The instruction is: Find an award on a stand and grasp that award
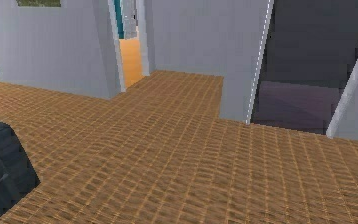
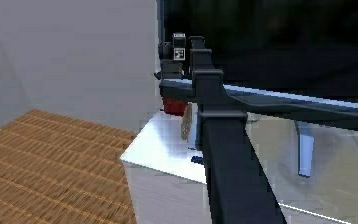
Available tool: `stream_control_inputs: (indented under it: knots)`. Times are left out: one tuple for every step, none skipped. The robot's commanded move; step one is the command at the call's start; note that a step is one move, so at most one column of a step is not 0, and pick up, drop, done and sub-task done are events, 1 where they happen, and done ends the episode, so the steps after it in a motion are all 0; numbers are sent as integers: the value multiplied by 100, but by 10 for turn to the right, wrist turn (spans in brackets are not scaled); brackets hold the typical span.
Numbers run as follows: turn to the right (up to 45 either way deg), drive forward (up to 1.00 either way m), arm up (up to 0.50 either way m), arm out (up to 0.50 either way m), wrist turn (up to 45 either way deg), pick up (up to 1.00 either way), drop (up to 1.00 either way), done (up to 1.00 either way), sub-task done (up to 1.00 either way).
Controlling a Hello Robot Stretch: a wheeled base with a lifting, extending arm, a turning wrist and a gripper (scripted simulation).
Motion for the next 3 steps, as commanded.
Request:
stream_control_inputs:
  knots:
    - [0,0,0,0,120,0,0,0,0]
    - [0,0,-28,0,0,0,0,0,0]
    - [0,0,0,0,0,100,0,0,0]
